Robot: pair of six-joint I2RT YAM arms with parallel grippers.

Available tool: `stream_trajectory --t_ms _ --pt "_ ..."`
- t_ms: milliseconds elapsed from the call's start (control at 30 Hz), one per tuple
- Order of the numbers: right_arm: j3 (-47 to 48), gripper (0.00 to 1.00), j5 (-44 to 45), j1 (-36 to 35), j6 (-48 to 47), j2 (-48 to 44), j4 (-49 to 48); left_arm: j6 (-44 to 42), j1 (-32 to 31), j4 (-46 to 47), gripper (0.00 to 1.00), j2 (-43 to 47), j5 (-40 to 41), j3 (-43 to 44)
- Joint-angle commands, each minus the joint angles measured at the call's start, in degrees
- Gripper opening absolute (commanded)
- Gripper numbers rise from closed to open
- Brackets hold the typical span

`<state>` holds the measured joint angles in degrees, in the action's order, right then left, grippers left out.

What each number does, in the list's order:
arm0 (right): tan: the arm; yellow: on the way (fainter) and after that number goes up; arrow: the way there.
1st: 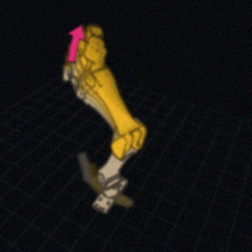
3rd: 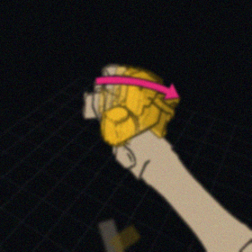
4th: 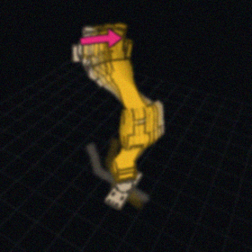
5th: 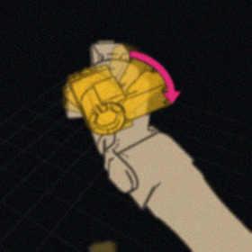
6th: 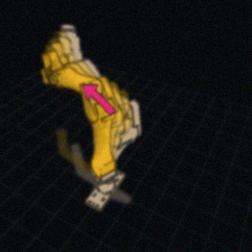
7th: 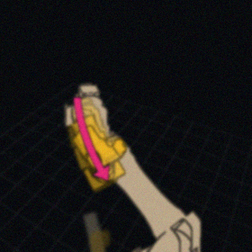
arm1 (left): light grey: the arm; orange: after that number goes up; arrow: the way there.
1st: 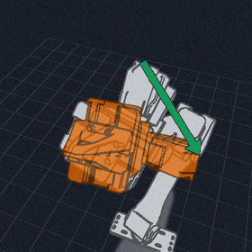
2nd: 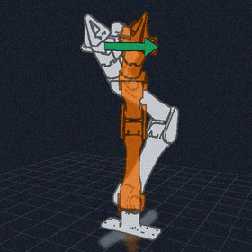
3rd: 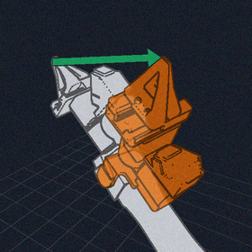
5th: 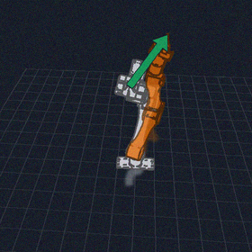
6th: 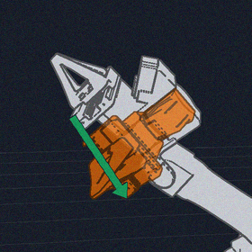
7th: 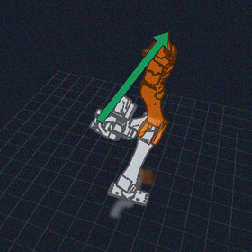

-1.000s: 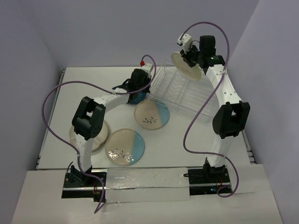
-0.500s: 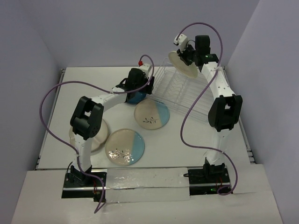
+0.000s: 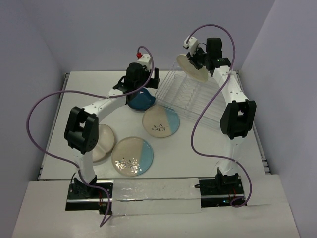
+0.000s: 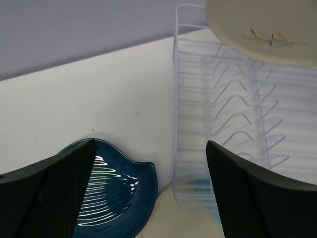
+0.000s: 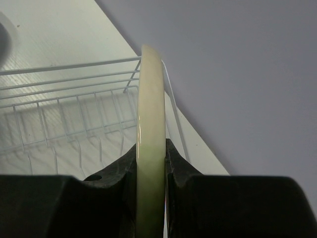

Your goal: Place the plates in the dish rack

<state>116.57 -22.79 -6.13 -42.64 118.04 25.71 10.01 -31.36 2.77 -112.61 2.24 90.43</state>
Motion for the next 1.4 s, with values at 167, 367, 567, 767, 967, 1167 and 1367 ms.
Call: stream_trajectory --t_ms 167,367,567,767,967,1167,1367 --pt "0.54 0.0 -3.4 0.39 0.63 -1.06 -7.15 4.76 1.74 5.59 0.99 9.68 4.07 -6.36" --pt "-0.24 0.0 -3.83 1.07 1.34 -1.53 -7.2 4.72 1.91 6.54 0.99 12.2 4.36 -8.43" --pt "-1.57 0.0 -4.93 1.69 1.24 -2.69 -7.43 5.07 1.96 7.11 0.99 12.77 4.13 -8.82" --pt "-1.7 0.0 -5.68 2.0 1.15 -3.17 -7.51 5.2 1.91 7.33 0.99 13.03 3.92 -9.04" --pt "-1.94 0.0 -6.12 2.0 1.15 -3.41 -7.52 5.13 1.91 7.77 0.99 13.65 3.39 -9.5" --pt "-2.28 0.0 -6.49 2.0 1.15 -3.93 -7.52 4.99 1.91 8.11 0.99 14.16 3.37 -9.9" --pt "-2.43 0.0 -6.74 2.0 0.96 -3.87 -7.52 4.92 2.0 8.48 0.99 14.72 3.3 -10.37"
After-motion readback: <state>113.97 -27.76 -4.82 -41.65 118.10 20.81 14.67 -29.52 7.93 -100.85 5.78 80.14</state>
